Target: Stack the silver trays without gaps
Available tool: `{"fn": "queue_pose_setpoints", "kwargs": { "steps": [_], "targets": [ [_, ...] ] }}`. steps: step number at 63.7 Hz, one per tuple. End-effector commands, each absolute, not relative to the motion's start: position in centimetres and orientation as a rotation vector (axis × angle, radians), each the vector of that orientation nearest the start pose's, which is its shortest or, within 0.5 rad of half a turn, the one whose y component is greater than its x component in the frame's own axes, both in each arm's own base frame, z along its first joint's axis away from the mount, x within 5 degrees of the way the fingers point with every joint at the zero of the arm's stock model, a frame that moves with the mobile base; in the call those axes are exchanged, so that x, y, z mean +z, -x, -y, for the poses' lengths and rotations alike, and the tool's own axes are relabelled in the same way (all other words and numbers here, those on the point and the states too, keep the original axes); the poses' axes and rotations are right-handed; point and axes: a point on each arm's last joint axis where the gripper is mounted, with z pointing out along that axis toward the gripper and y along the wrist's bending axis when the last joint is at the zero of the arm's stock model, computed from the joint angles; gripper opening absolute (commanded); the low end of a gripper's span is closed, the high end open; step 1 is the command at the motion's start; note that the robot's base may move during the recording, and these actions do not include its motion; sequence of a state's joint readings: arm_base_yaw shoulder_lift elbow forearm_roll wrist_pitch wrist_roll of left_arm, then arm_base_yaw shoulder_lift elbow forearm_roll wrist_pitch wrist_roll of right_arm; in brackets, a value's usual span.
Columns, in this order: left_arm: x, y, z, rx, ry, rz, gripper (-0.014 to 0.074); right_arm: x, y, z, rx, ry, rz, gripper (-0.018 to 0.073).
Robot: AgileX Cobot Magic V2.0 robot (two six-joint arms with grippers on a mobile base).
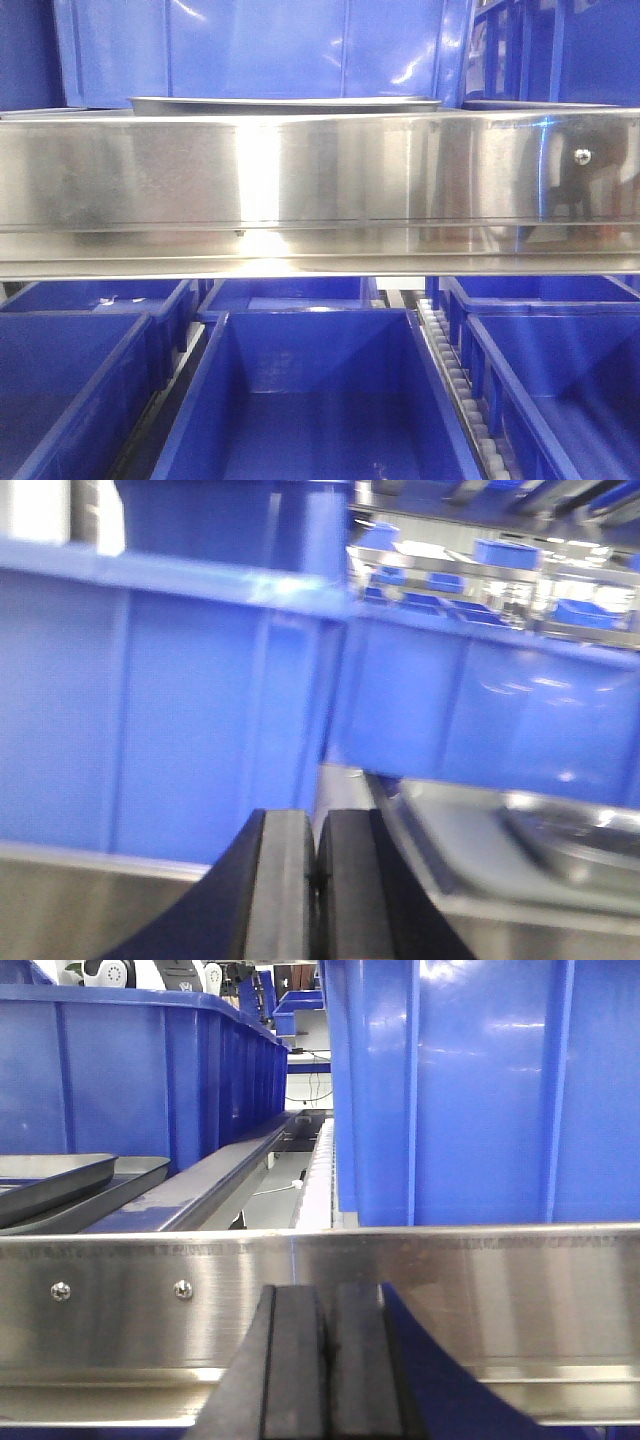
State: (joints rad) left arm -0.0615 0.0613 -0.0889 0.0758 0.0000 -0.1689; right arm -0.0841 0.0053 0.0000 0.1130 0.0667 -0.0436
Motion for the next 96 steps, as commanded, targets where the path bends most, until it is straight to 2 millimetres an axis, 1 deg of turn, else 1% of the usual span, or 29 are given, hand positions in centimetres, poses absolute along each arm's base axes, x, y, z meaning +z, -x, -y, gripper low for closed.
{"fn": "queue_pose_setpoints", "kwargs": {
  "steps": [1, 4, 7, 10, 15, 44, 96],
  "targets": [
    [22.2, -5.5, 0.3, -0.102, 0.012, -1.455, -0.0008, 20.8, -5.6, 0.4, -0.009, -0.107, -1.532, -0.0079],
    [21.4, -5.6, 0.3, -0.103, 0.011, -1.471, -0.0008, 20.8, -5.6, 0.4, -0.009, -0.107, -1.532, -0.0079],
    [21.5, -5.6, 0.3, -0.105, 0.009, -1.468, -0.0008, 20.8, -5.6, 0.4, -0.009, -0.107, -1.532, -0.0079],
    [21.0, -5.6, 0.3, -0.088, 0.002, -1.518, -0.0008, 20.8, -5.6, 0.4, -0.009, -0.107, -1.532, -0.0079],
    [20.9, -5.6, 0.3, -0.064, -0.018, -1.527, -0.0008, 20.8, -5.6, 0.4, -0.009, -0.107, -1.532, -0.0079],
    [20.9, -5.6, 0.3, -0.013, -0.068, -1.526, -0.0008, 20.8, -5.6, 0.4, -0.009, -0.107, -1.532, -0.0079],
    [21.0, -5.6, 0.3, -0.013, -0.068, -1.522, -0.0008, 20.8, -5.6, 0.4, -0.009, -0.107, -1.532, -0.0079]
  ]
}}
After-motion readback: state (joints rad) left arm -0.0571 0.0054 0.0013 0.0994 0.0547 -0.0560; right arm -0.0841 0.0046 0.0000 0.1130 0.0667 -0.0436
